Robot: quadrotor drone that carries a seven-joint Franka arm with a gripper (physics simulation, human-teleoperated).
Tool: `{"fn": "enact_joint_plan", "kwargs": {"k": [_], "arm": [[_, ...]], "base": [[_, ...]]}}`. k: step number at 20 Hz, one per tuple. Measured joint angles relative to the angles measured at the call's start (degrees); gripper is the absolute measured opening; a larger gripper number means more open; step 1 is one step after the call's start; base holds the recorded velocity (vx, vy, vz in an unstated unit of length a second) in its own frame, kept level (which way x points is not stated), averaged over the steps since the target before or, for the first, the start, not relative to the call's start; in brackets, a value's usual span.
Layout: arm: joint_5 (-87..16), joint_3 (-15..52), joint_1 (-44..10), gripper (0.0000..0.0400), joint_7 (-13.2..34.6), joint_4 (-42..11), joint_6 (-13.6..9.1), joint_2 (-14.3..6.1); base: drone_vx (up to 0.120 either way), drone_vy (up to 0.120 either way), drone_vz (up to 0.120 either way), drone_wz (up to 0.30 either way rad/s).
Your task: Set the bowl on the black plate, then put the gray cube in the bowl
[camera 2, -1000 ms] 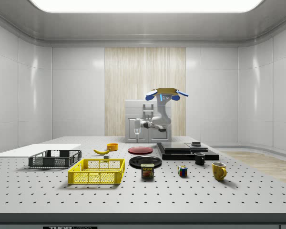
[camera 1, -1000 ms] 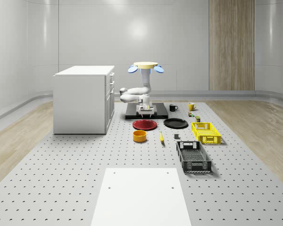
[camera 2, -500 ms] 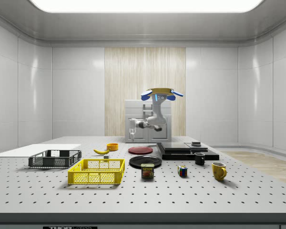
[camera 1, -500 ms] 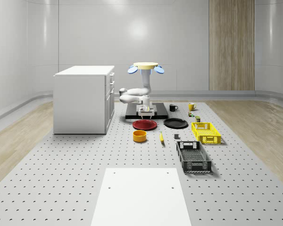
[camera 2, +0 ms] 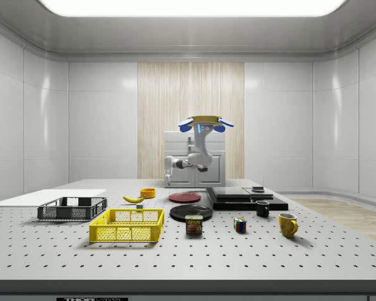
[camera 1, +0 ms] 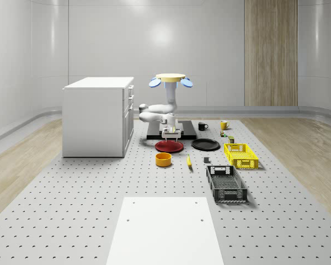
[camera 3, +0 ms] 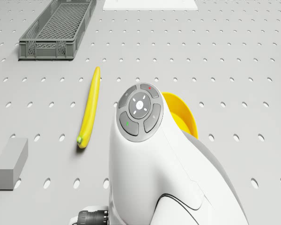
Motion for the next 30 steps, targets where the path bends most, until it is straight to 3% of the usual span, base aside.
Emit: {"fn": "enact_joint_plan", "kwargs": {"k": [30], "arm": [[1.5, 0.6, -0.8, 0.0400, 0.7, 0.2, 3.2, -3.5]], "base": [[0.120, 0.000, 0.000, 0.000]]}}
